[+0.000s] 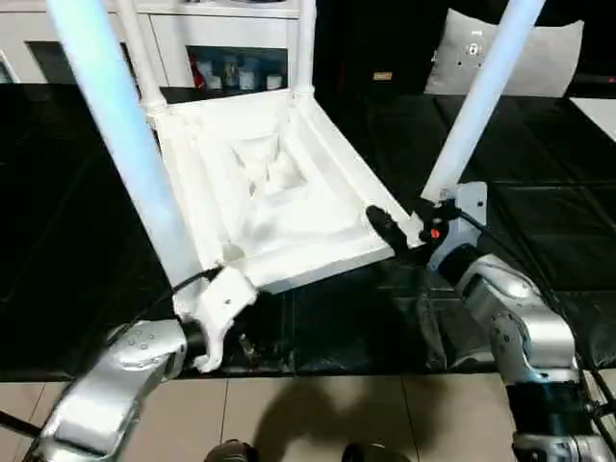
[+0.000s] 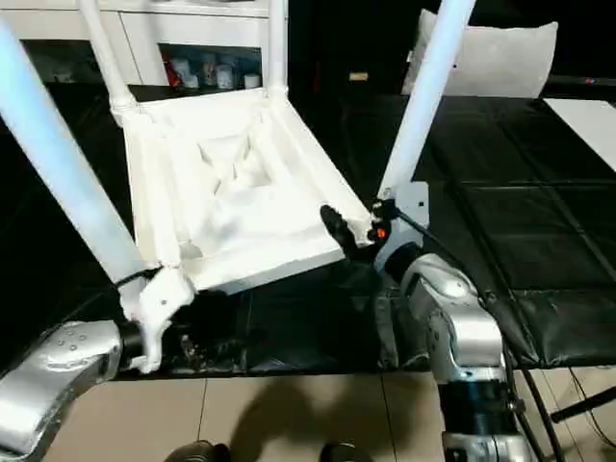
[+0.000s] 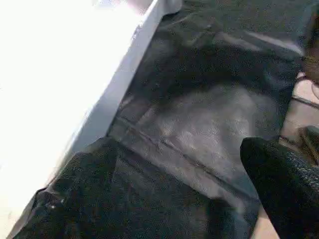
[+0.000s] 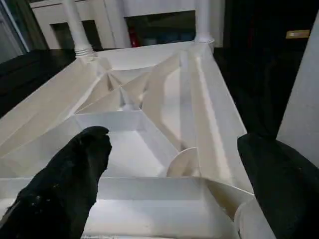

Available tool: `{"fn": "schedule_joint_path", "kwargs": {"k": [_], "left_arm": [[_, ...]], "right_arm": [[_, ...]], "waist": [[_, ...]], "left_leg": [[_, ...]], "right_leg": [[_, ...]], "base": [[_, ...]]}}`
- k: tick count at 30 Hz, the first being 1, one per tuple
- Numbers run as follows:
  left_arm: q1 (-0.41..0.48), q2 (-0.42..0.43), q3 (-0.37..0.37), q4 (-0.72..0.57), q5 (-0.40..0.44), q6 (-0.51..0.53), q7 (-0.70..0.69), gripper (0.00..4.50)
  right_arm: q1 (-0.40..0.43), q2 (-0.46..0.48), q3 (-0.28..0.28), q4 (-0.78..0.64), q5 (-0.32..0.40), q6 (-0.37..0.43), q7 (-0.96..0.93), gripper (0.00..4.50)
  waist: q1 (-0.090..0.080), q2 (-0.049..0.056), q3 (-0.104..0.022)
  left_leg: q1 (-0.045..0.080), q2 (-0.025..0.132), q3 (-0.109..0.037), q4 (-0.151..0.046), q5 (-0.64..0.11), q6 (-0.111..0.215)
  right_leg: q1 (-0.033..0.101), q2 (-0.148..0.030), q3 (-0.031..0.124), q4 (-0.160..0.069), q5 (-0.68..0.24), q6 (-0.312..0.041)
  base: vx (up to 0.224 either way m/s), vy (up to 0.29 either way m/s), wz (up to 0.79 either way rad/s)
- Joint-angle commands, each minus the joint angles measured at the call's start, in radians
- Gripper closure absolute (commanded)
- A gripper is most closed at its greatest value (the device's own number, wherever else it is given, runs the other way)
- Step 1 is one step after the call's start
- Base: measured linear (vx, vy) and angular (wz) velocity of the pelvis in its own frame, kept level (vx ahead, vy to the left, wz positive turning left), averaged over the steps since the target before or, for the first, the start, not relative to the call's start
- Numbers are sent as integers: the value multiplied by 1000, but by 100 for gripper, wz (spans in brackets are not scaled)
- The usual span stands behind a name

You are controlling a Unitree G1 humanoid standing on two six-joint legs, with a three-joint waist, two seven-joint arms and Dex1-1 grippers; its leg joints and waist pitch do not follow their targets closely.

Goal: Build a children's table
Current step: Rotate table base

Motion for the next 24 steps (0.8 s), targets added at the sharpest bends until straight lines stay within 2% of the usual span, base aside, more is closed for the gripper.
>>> {"fn": "schedule_joint_path", "kwargs": {"k": [1,5,6,7,10,12,13,14,15,18,20,22,24], "left_arm": [[18,40,50,-25,-26,10,-34,4],[43,72,74,-55,-92,38,-87,4],[60,93,91,-80,-135,67,-114,4],[63,97,93,-84,-141,71,-118,4],[100,133,138,-112,-213,120,-153,4],[107,140,147,-112,-223,123,-159,4],[122,168,183,-82,-240,118,-187,4],[125,173,190,-75,-241,116,-192,4],[130,185,202,-62,-242,111,-202,4],[161,240,275,-30,-251,98,-232,4],[173,277,334,-13,-263,89,-244,4],[173,292,362,-1,-270,84,-250,4],[151,317,408,31,-287,63,-265,4]], "right_arm": [[-10,-32,-58,31,-20,-18,-29,0],[-26,-49,-59,66,-31,-38,-33,0],[-35,-55,-60,80,-30,-44,-30,0],[-37,-56,-60,82,-30,-45,-30,0],[-46,-59,-50,86,-28,-51,-18,0],[-47,-60,-49,87,-27,-53,-14,0],[-47,-69,-44,94,-29,-60,-11,0],[-48,-70,-44,97,-29,-61,-10,0],[-49,-74,-44,102,-31,-65,-8,0],[-56,-98,-56,131,-42,-79,-1,0],[-63,-121,-65,166,-60,-102,-1,0],[-66,-131,-69,185,-67,-113,-2,0],[-63,-144,-82,205,-63,-118,-1,0]], "waist": [[-1,8,-54],[5,12,-52],[9,4,-53],[10,6,-53],[8,1,-50],[9,3,-50],[8,2,-50],[8,2,-49],[7,3,-48],[8,2,-47],[8,3,-47],[11,6,-48],[12,7,-48]], "left_leg": [[28,58,-29,-94,-410,-38],[35,59,-26,-95,-429,-47],[33,58,-27,-94,-420,-47],[30,58,-27,-96,-414,-47],[30,57,-24,-95,-397,-40],[31,57,-23,-95,-394,-38],[30,57,-24,-96,-395,-36],[29,56,-24,-96,-394,-35],[33,55,-24,-96,-401,-37],[34,56,-26,-96,-412,-41],[36,56,-25,-97,-417,-43],[38,56,-24,-96,-419,-46],[37,56,-23,-96,-420,-45]], "right_leg": [[22,-59,59,-79,-457,-118],[18,-55,60,-78,-450,-120],[21,-59,61,-73,-444,-127],[25,-60,61,-72,-443,-130],[21,-57,62,-72,-436,-129],[21,-57,63,-72,-439,-127],[22,-57,63,-73,-443,-125],[23,-57,63,-74,-453,-121],[19,-56,63,-75,-464,-115],[19,-57,63,-75,-479,-109],[17,-55,63,-74,-469,-113],[16,-55,63,-73,-450,-122],[19,-54,64,-72,-433,-129]], "base": [[0,0,0],[0,0,0],[0,0,0],[0,0,0],[0,0,0],[0,0,0],[0,0,0],[0,0,0],[0,0,0],[0,0,0],[0,0,0],[0,0,0],[0,0,0]]}}
